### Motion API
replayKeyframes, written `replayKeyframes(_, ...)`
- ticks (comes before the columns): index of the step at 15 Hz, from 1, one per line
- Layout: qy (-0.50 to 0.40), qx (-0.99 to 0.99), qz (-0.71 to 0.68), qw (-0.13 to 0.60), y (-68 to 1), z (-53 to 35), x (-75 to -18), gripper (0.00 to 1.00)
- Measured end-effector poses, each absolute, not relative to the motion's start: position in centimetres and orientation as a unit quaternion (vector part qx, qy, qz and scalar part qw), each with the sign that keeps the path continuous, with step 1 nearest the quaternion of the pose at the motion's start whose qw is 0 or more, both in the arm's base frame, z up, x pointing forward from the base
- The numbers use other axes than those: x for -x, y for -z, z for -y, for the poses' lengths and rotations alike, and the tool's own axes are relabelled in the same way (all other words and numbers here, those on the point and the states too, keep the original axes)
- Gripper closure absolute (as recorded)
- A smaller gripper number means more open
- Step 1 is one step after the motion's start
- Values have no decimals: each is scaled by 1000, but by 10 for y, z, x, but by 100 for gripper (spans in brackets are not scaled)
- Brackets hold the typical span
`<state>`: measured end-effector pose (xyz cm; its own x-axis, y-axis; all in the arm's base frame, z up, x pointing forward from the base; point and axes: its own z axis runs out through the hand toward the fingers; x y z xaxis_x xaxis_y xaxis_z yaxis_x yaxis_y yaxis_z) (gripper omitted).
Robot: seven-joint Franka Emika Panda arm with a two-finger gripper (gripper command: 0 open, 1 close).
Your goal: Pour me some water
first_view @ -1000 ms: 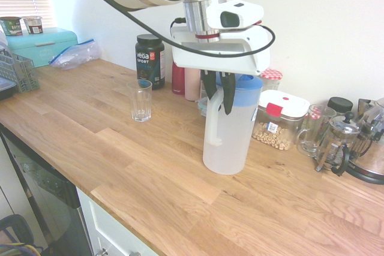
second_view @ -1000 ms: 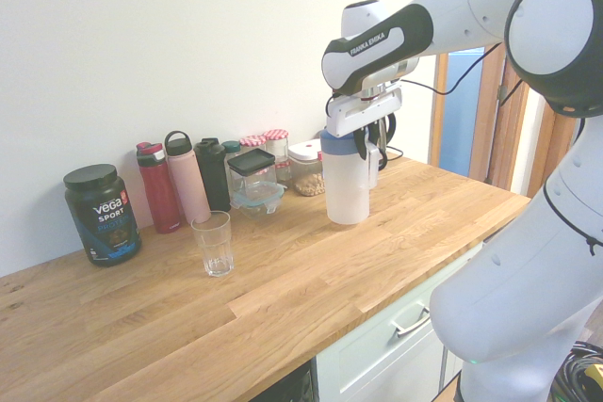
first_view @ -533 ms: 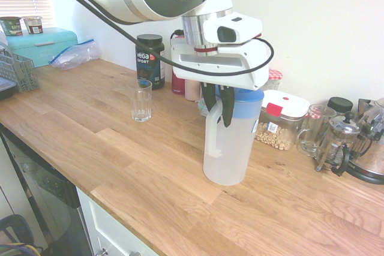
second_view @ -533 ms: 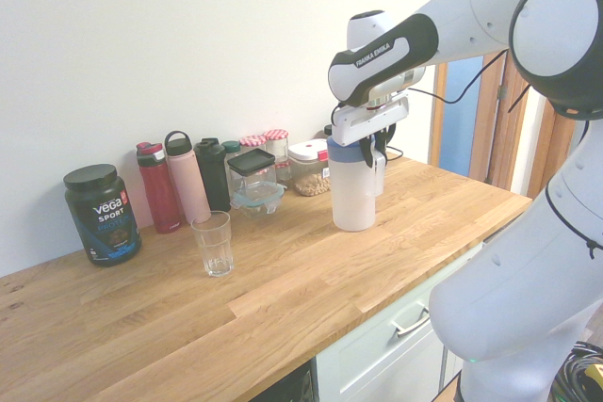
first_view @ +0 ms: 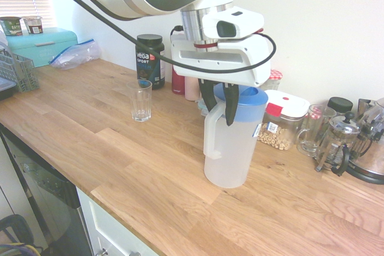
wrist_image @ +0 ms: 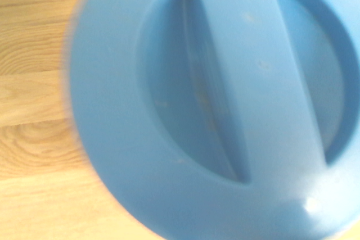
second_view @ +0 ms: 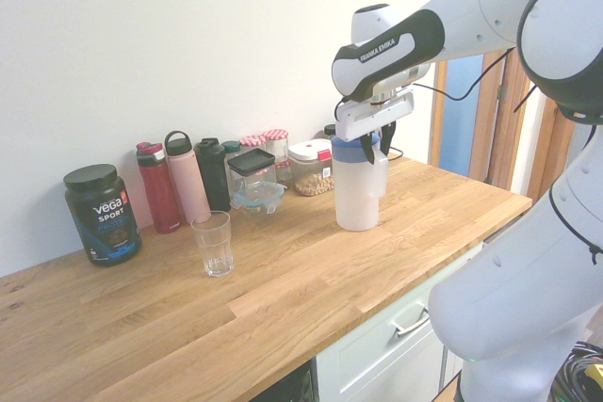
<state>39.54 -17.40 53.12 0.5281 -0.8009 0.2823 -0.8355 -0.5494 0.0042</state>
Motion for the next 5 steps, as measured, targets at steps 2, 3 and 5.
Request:
replayKeyframes(2, -116, -870, 474, 69, -540, 172, -385, 0)
replayKeyframes(3, -104, -871, 476, 65, -545, 169, -377, 0)
replayKeyframes(5, -80, -880, 466, 47, -563, 155, -352, 0)
